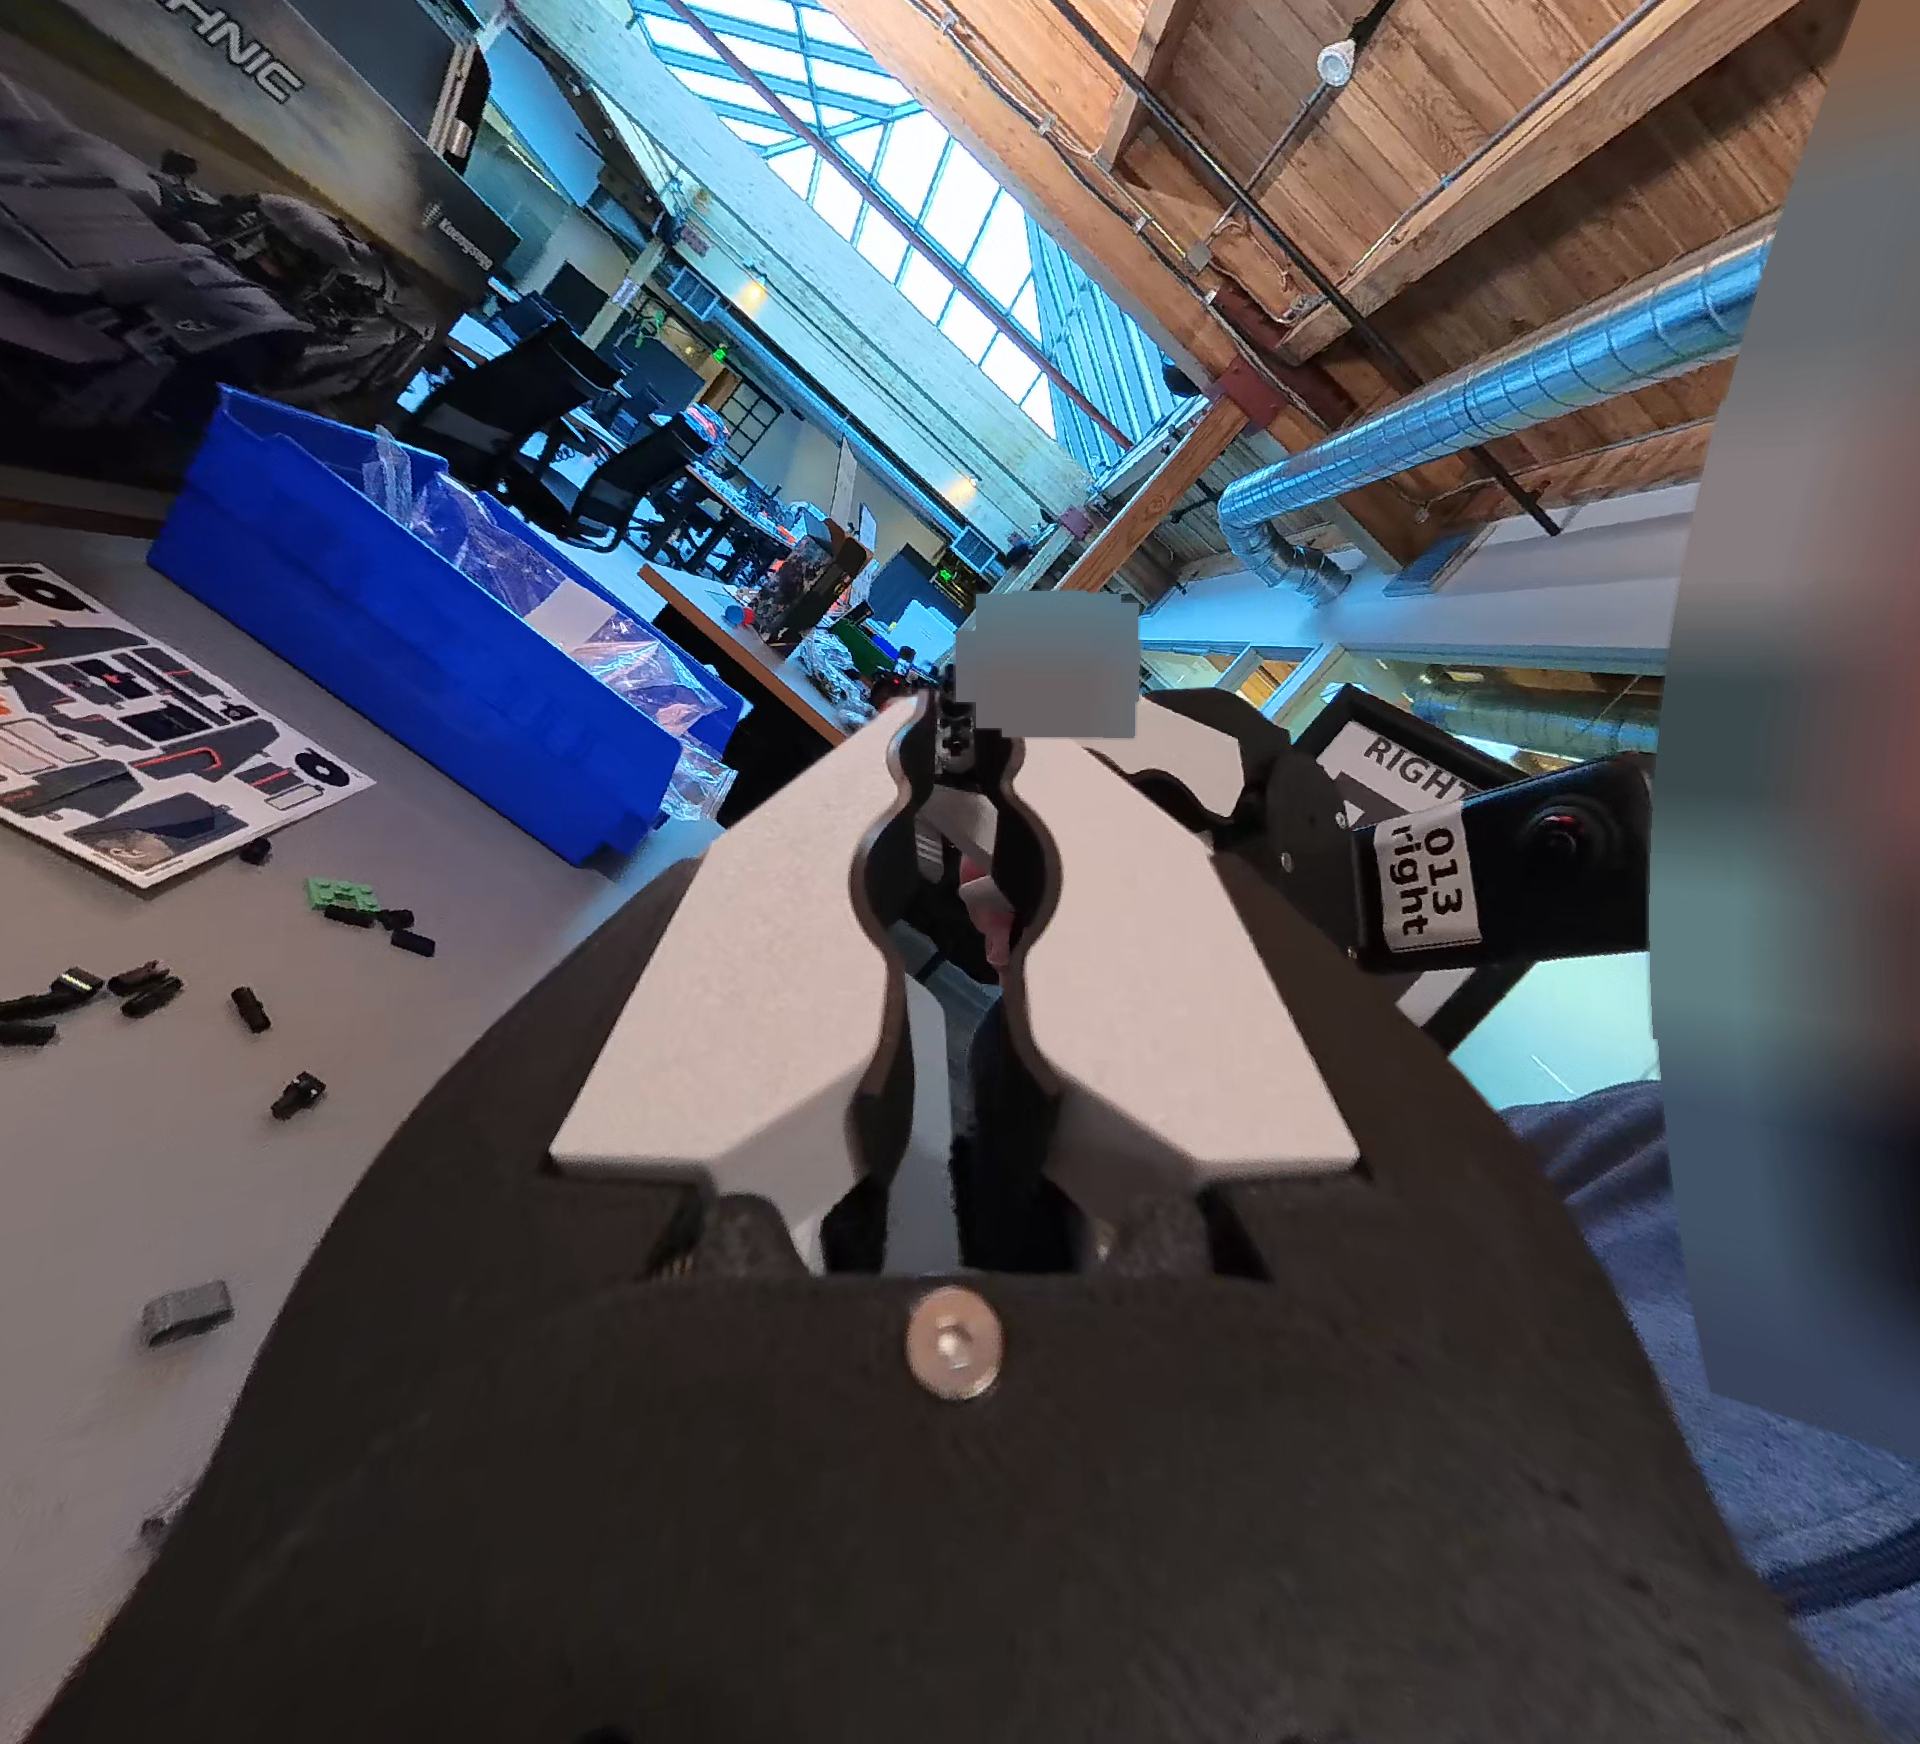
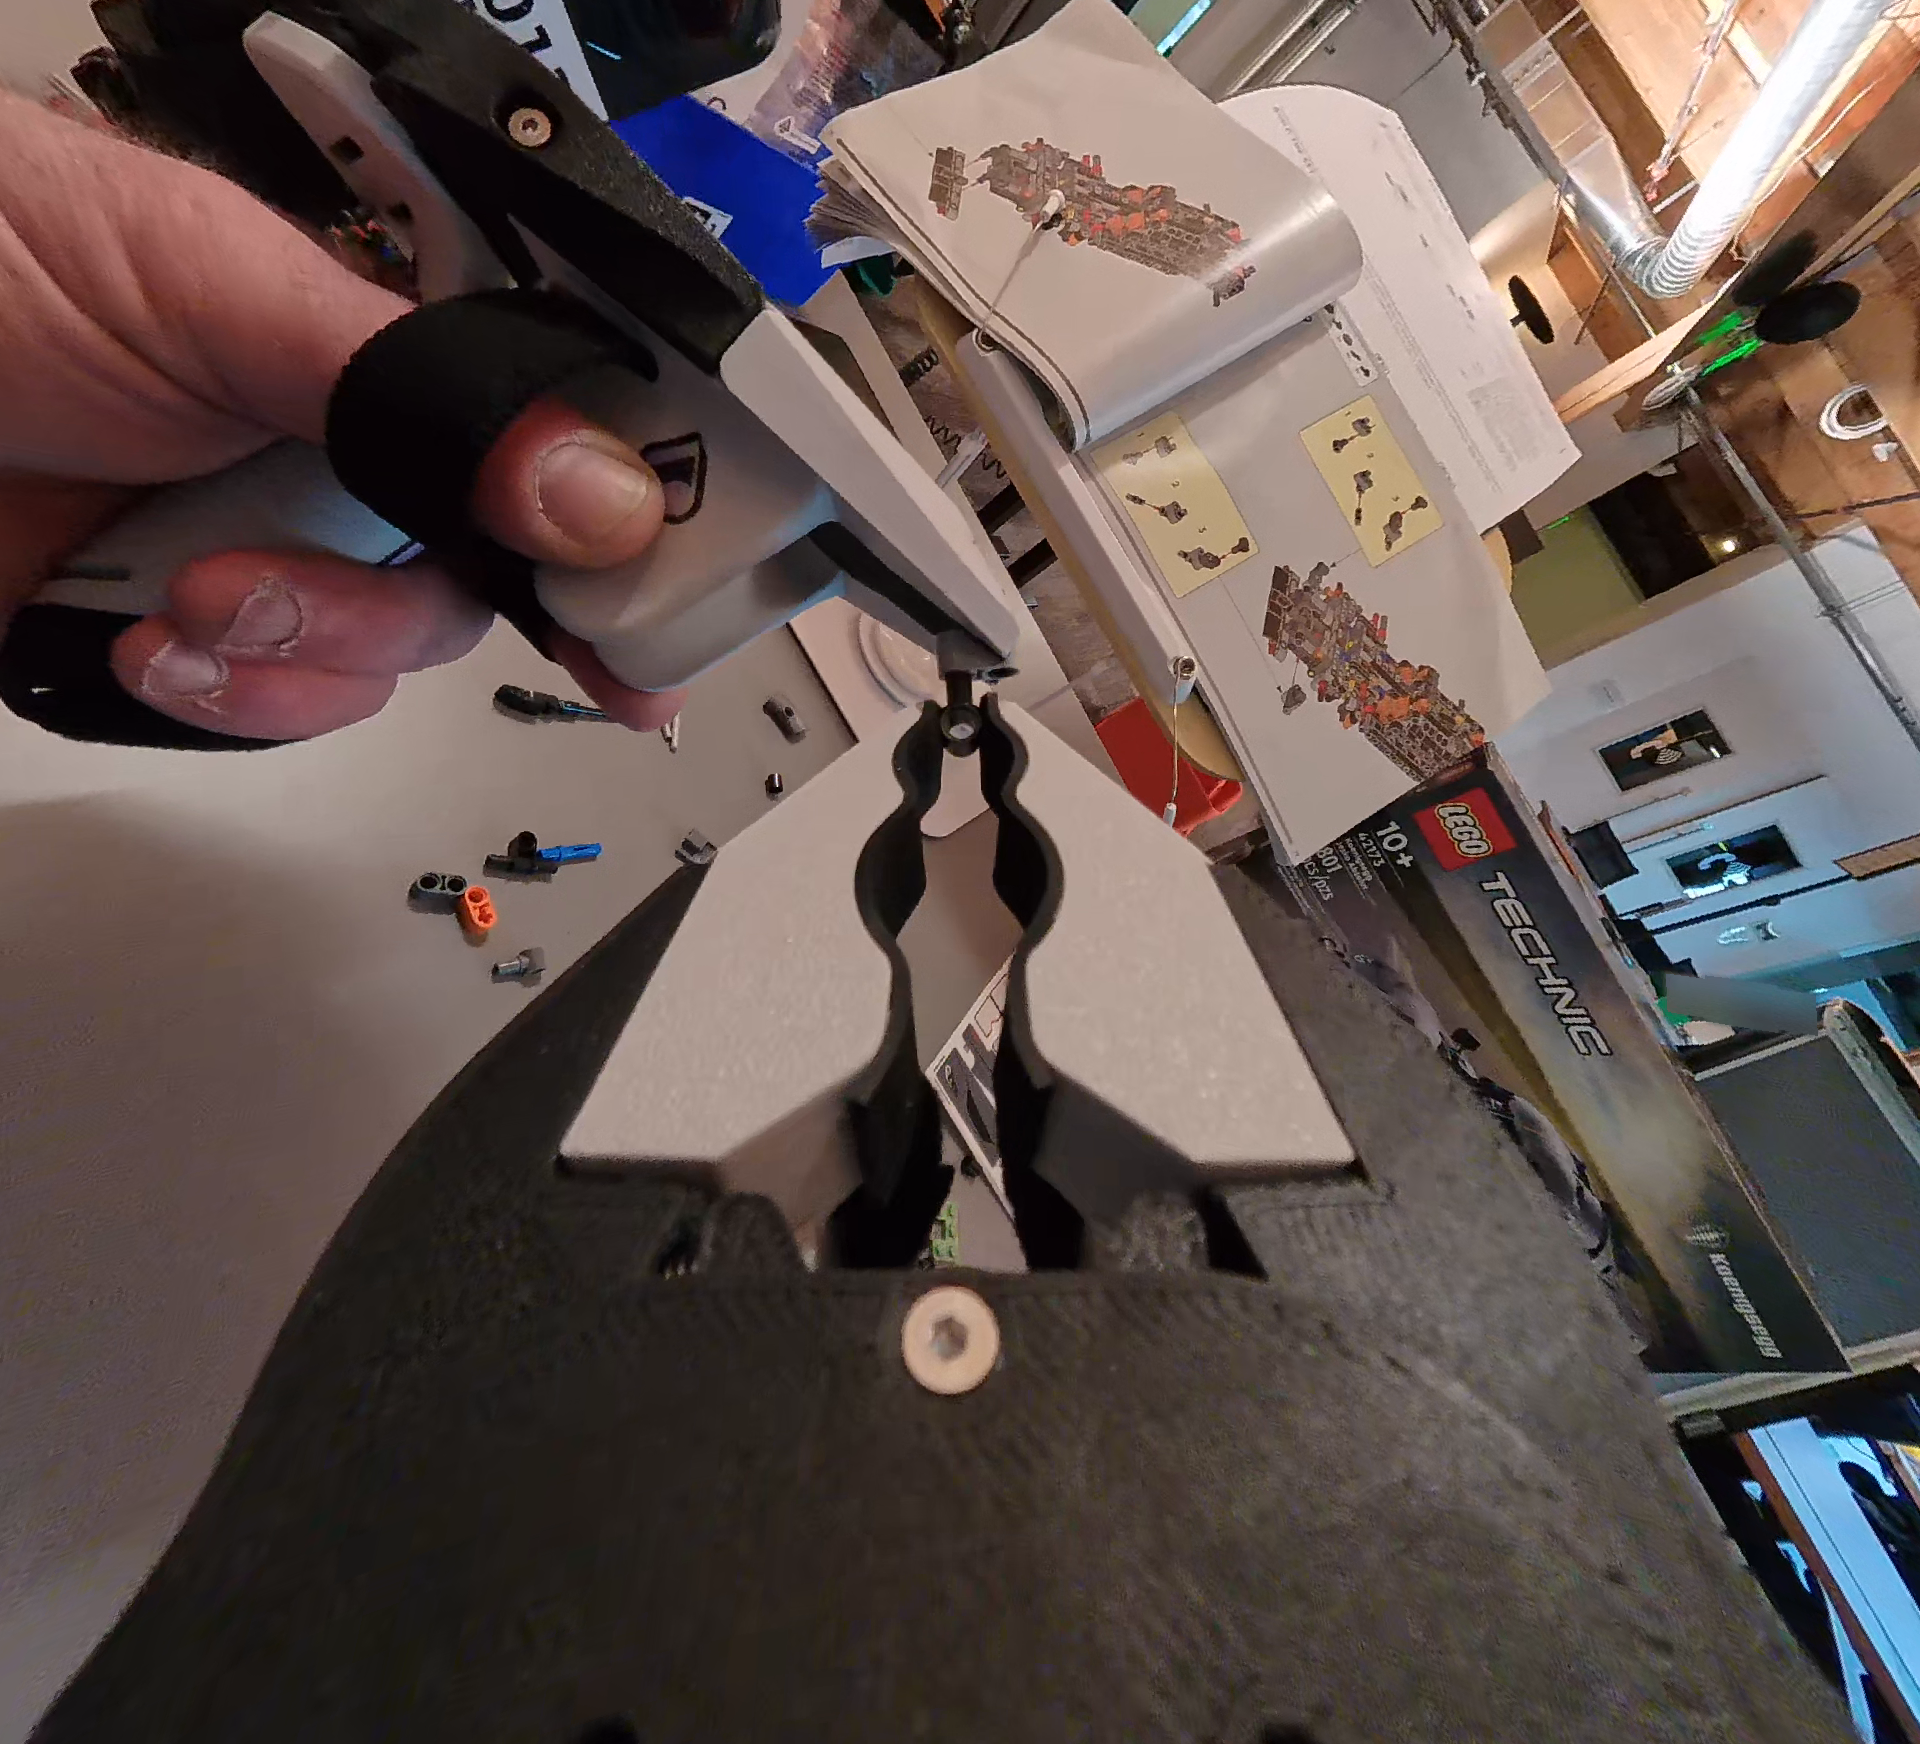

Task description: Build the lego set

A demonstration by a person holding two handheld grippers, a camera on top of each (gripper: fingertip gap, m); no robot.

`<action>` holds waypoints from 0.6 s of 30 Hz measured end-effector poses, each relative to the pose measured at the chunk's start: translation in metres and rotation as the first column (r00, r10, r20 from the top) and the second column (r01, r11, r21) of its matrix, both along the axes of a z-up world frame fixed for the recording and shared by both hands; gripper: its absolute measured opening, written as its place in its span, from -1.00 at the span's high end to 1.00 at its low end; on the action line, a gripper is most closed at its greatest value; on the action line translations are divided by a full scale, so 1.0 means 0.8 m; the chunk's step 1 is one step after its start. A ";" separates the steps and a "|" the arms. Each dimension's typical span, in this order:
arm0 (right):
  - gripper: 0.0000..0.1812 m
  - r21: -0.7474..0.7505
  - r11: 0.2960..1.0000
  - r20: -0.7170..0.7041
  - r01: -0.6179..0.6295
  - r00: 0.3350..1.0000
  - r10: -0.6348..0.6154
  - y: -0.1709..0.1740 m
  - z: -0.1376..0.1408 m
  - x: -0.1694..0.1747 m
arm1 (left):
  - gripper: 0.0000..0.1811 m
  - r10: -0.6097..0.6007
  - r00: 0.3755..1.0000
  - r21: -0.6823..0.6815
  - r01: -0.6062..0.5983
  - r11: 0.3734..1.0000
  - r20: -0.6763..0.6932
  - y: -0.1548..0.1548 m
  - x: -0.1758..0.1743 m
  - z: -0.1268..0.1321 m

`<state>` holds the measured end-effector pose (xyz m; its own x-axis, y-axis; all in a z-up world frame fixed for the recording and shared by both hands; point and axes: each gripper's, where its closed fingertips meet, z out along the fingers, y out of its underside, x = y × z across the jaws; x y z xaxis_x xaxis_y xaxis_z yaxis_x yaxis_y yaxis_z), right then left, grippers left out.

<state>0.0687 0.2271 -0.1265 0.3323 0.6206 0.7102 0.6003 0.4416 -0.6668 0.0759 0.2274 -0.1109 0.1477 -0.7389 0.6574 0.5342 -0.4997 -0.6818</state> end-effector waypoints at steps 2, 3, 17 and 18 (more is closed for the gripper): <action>0.96 0.016 1.000 0.003 0.007 1.000 -0.007 0.000 0.001 0.001 | 0.94 0.013 1.000 0.004 -0.013 1.000 -0.009 -0.001 0.001 0.002; 0.96 0.021 1.000 0.001 0.006 1.000 -0.006 0.000 0.002 0.001 | 0.94 0.014 1.000 0.006 -0.014 1.000 -0.008 -0.001 0.002 0.002; 0.96 -0.037 0.998 -0.069 0.044 0.996 -0.047 -0.003 0.014 -0.005 | 0.93 0.136 0.990 0.058 -0.134 0.989 -0.043 -0.004 -0.002 0.014; 0.96 -0.035 0.998 -0.069 0.051 0.996 -0.053 -0.002 0.014 -0.005 | 0.93 0.141 0.989 0.058 -0.139 0.989 -0.045 -0.003 -0.002 0.014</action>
